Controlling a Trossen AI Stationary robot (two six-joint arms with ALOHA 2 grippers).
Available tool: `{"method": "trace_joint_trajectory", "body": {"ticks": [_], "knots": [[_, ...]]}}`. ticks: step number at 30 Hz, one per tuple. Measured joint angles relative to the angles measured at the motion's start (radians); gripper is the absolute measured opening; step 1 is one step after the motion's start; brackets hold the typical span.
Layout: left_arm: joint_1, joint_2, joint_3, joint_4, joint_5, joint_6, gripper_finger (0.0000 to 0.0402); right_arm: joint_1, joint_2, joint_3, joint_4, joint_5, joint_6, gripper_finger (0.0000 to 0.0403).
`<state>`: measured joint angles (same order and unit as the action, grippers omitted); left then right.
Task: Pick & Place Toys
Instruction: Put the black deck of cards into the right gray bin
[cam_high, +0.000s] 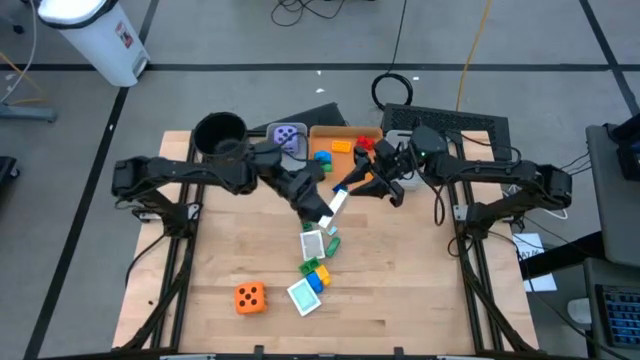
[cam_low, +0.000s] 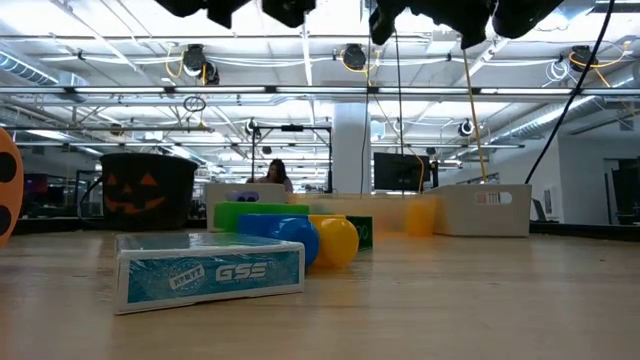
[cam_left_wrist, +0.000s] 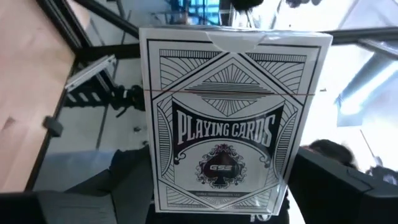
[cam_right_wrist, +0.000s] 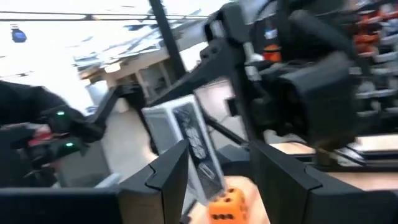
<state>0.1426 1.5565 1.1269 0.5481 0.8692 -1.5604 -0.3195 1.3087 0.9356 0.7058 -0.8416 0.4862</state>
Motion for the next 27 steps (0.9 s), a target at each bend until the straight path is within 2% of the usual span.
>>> {"method": "trace_joint_trajectory", "body": {"ticks": [4, 9, 12, 19, 27], "knots": [[0.003, 0.060, 0.077, -0.004, 0.072, 0.010, 0.0305, 0.031, -0.002, 0.000, 0.012, -0.015, 0.004, 0.0162], [0.002, 0.104, 0.130, 0.002, 0.121, 0.011, 0.0338, 0.046, -0.002, 0.000, 0.053, -0.042, 0.057, 0.0162], [0.002, 0.108, 0.134, 0.000, 0.122, 0.011, 0.0341, 0.052, -0.002, 0.000, 0.059, -0.075, 0.082, 0.0162], [0.007, 0.108, 0.135, 0.006, 0.117, 0.013, 0.0303, 0.053, -0.002, 0.000, 0.085, -0.152, 0.141, 0.0162], [-0.003, 0.109, 0.135, 0.005, 0.092, 0.013, 0.0333, -0.021, -0.001, 0.000, 0.083, -0.156, 0.131, 0.0162]]}}
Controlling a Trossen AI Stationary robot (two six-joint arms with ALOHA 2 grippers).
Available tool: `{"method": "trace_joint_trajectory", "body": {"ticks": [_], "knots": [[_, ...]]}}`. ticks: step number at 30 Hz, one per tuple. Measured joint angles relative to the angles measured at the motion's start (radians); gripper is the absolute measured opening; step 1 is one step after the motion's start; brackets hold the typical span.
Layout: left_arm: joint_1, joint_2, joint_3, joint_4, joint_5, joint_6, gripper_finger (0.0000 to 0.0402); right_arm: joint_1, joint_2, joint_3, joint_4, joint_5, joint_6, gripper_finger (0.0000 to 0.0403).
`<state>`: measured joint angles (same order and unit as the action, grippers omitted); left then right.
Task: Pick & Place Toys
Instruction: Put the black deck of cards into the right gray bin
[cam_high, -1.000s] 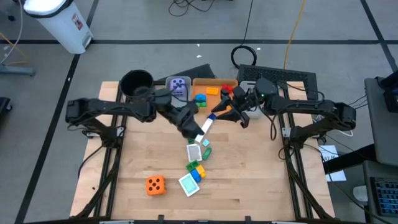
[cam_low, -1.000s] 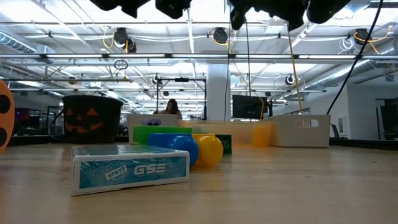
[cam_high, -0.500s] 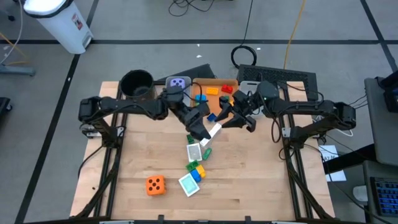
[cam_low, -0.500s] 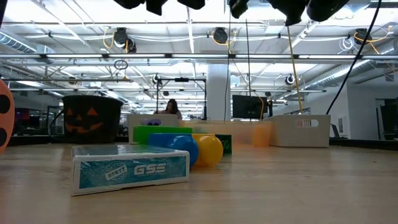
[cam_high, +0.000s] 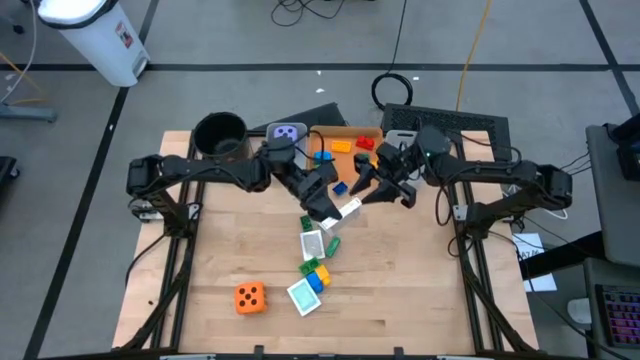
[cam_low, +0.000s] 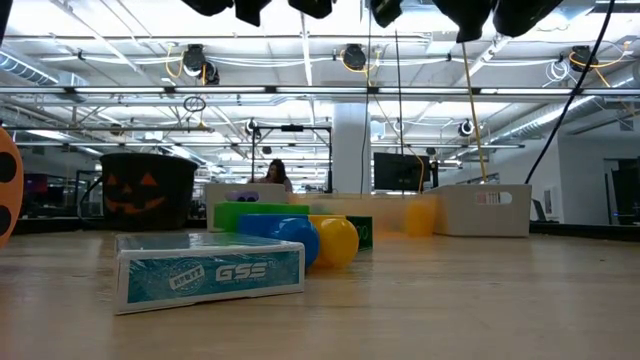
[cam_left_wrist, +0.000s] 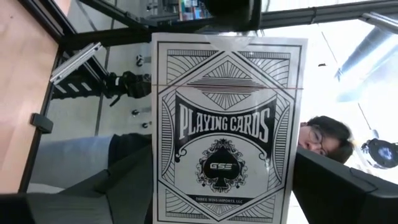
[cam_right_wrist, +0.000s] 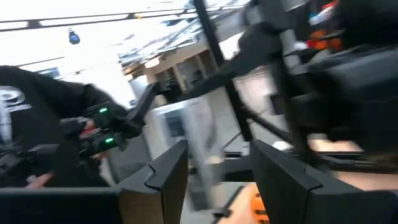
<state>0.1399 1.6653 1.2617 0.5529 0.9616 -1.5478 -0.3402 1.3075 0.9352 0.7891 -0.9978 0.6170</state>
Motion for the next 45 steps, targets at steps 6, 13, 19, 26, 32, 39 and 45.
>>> {"method": "trace_joint_trajectory", "body": {"ticks": [6, 13, 19, 26, 32, 39, 45], "knots": [[-0.005, 0.000, 0.000, 0.000, -0.001, 0.011, 0.0307, -0.076, 0.000, 0.000, 0.000, -0.002, 0.012, 0.0162], [-0.005, 0.000, 0.000, 0.000, 0.004, 0.020, 0.0321, -0.112, -0.008, 0.000, 0.022, -0.105, 0.111, 0.0162], [0.001, 0.000, 0.000, 0.001, 0.010, 0.027, 0.0329, -0.060, -0.024, 0.000, 0.078, -0.084, 0.135, 0.0162], [0.021, 0.000, 0.000, 0.001, 0.008, 0.027, 0.0303, 0.034, -0.024, 0.000, -0.001, 0.024, 0.004, 0.0162], [0.024, 0.000, 0.000, 0.002, 0.006, 0.026, 0.0339, 0.081, -0.023, 0.000, -0.048, 0.100, -0.095, 0.0162], [0.024, 0.000, 0.000, 0.001, 0.006, 0.023, 0.0310, 0.087, -0.023, 0.000, -0.098, 0.110, -0.144, 0.0155], [0.025, 0.000, -0.001, 0.000, 0.004, 0.024, 0.0321, 0.087, -0.023, 0.000, -0.108, 0.104, -0.159, 0.0103]]}}
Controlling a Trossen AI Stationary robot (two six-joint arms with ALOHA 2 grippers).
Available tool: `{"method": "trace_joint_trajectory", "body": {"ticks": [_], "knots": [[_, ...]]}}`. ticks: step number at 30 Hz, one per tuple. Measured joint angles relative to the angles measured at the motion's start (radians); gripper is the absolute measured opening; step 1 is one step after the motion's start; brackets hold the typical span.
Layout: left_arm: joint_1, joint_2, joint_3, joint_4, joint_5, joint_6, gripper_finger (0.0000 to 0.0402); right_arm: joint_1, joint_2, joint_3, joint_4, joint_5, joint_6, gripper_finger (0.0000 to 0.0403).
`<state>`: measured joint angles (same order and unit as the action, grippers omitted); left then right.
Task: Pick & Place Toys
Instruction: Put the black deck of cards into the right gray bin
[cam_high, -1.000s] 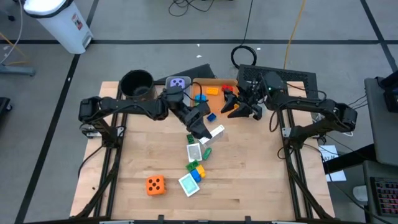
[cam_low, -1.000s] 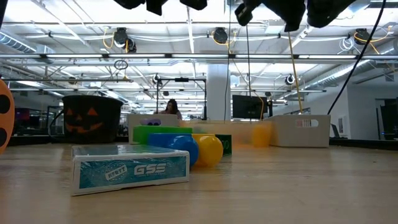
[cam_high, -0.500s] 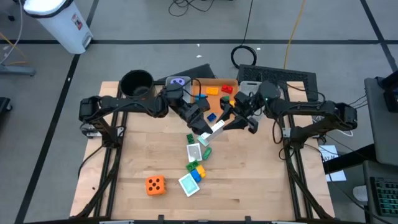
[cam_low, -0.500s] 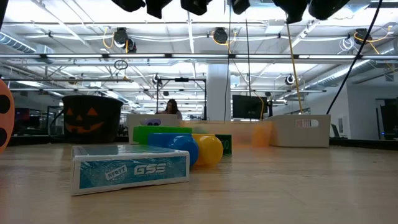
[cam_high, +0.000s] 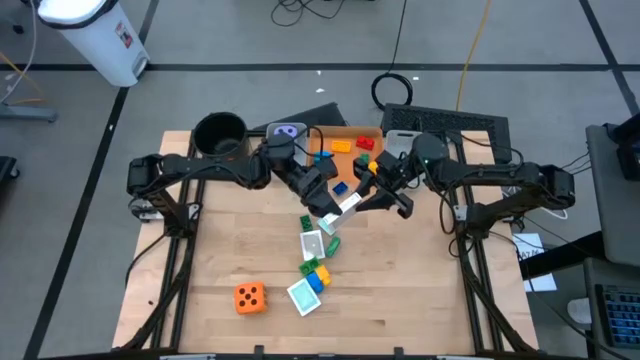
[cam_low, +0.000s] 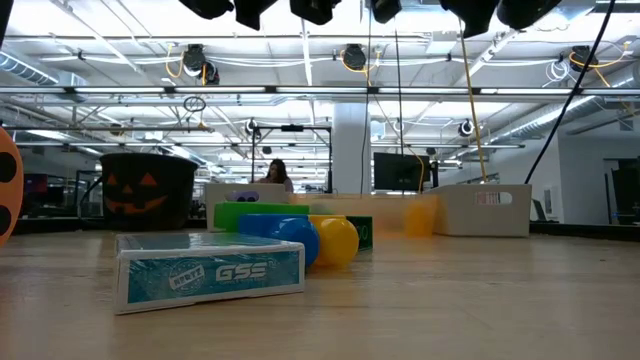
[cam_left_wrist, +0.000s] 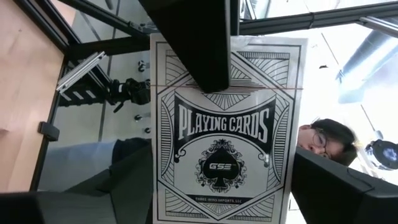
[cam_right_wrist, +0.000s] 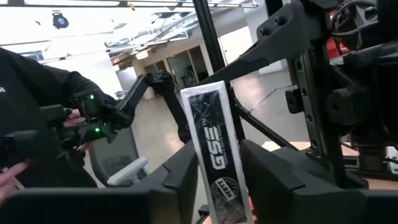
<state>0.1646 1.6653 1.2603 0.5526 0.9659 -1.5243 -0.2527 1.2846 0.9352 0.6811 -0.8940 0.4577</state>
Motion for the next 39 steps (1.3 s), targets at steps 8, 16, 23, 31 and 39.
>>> {"method": "trace_joint_trajectory", "body": {"ticks": [8, 16, 23, 31, 39], "knots": [[0.000, 0.000, 0.000, 0.002, -0.022, 0.002, 0.0364, 0.000, 0.000, 0.000, -0.005, 0.004, 0.001, 0.0047], [0.048, -0.015, 0.000, 0.020, 0.008, 0.002, 0.0366, -0.009, 0.000, 0.001, 0.005, 0.012, 0.030, 0.0059], [0.118, -0.041, 0.000, 0.078, 0.040, 0.028, 0.0367, -0.064, -0.032, -0.002, -0.018, -0.005, 0.041, 0.0054], [0.199, -0.039, 0.001, 0.097, 0.097, 0.070, 0.0367, -0.204, -0.099, 0.000, -0.060, 0.003, 0.099, 0.0060], [0.286, -0.039, 0.001, 0.097, 0.103, 0.185, 0.0367, -0.366, -0.201, 0.000, -0.339, 0.119, 0.047, 0.0058]]}}
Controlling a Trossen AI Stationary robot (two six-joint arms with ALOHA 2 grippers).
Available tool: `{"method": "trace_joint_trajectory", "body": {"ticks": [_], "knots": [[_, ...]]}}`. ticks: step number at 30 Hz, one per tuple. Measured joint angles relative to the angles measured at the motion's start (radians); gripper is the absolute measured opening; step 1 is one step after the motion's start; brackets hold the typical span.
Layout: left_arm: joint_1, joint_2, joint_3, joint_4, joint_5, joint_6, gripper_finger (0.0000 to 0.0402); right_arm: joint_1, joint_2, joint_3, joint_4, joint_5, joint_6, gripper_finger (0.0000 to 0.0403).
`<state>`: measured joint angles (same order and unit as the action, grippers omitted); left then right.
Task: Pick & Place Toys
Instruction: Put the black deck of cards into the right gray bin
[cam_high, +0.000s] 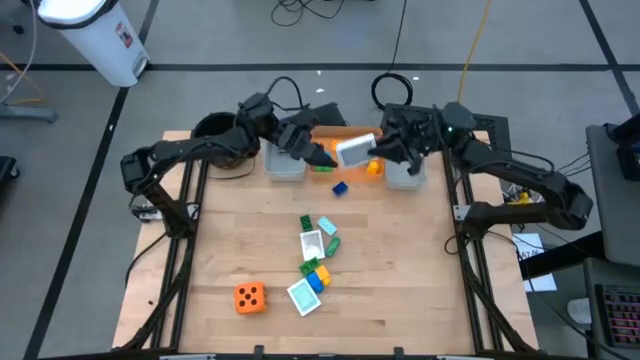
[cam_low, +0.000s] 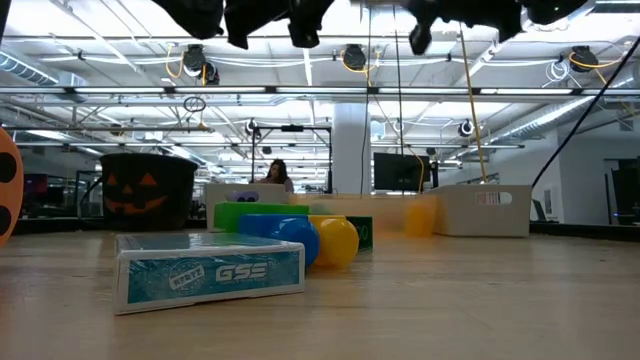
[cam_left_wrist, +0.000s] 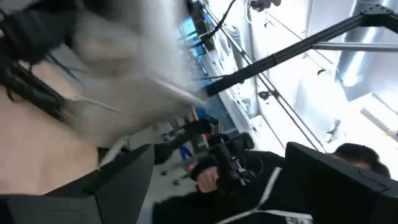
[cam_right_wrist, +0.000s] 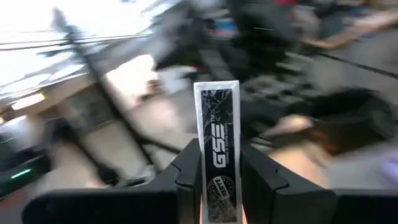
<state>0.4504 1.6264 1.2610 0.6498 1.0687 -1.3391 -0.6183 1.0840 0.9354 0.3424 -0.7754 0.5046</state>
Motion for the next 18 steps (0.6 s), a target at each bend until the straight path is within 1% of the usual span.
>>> {"method": "trace_joint_trajectory", "body": {"ticks": [4, 6, 9, 14, 18], "knots": [[0.030, 0.000, 0.000, -0.001, -0.020, 0.070, 0.0367, -0.054, -0.034, 0.012, -0.179, 0.111, -0.057, 0.0057], [0.045, 0.000, 0.000, -0.001, -0.029, 0.102, 0.0367, -0.071, -0.037, 0.039, -0.280, 0.158, -0.106, 0.0057], [0.059, 0.000, 0.000, -0.003, -0.032, 0.131, 0.0367, -0.085, -0.031, 0.101, -0.448, 0.262, -0.184, 0.0057], [0.076, 0.000, 0.000, -0.002, -0.024, 0.137, 0.0367, -0.090, 0.005, 0.265, -0.724, 0.516, -0.273, 0.0057], [0.085, 0.000, 0.000, -0.002, 0.001, 0.153, 0.0367, -0.090, 0.059, 0.411, -0.912, 0.732, -0.267, 0.0057]]}}
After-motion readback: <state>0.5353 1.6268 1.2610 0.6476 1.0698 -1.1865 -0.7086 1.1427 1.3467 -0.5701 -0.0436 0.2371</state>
